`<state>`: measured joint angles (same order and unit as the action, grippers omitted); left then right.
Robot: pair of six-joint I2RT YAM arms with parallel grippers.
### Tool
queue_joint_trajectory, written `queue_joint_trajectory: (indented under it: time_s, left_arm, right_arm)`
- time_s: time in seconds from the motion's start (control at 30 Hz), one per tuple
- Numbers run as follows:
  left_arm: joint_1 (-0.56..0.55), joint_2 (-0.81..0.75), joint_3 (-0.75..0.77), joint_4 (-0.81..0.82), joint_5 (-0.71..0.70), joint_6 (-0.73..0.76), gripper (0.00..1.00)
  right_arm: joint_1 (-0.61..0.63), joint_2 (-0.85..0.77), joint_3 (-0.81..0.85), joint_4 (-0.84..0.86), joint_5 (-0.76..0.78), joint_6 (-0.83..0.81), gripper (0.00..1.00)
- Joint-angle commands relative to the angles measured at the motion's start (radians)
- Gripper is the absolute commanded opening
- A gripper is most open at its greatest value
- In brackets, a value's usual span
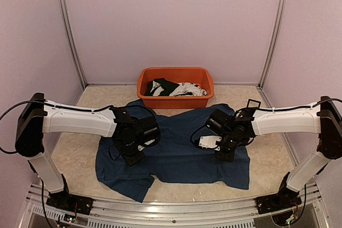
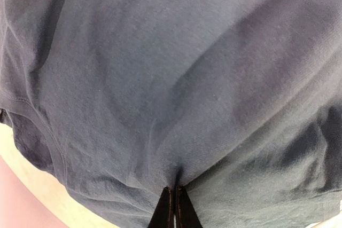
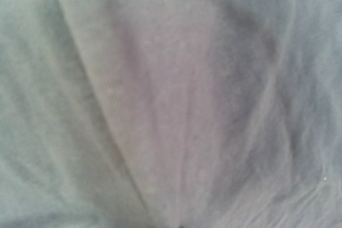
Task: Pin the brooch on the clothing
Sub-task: Adjust the flattened clothing at the center of the board.
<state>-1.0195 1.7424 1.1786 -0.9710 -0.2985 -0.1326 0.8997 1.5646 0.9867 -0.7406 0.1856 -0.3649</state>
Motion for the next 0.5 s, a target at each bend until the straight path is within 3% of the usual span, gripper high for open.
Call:
queue_joint_trajectory:
  time_s: [0.0,0.27,0.33,0.37,0.47]
  left_arm:
    - [-0.010,-0.004,-0.015,-0.041,0.005,-0.023,0.11]
    - [-0.010,-0.029,-0.052,-0.049,-0.003,-0.042,0.25]
    - [-0.009,-0.038,-0.050,-0.050,-0.009,-0.046,0.33]
    - [-0.010,-0.043,-0.049,-0.050,-0.020,-0.053,0.37]
    - [-0.009,-0.069,-0.040,-0.046,-0.049,-0.067,0.58]
  right_arm:
    - [-0.005,-0.005,-0.018,-0.004,0.021,0.003,0.00]
    - [-0.005,0.008,-0.020,-0.004,0.042,0.001,0.00]
    - [-0.005,-0.001,-0.021,-0.006,0.021,0.000,0.12]
    - [-0.005,-0.007,-0.024,-0.005,0.018,0.000,0.23]
    - [-0.005,-0.031,-0.028,-0.005,0.012,-0.001,0.48]
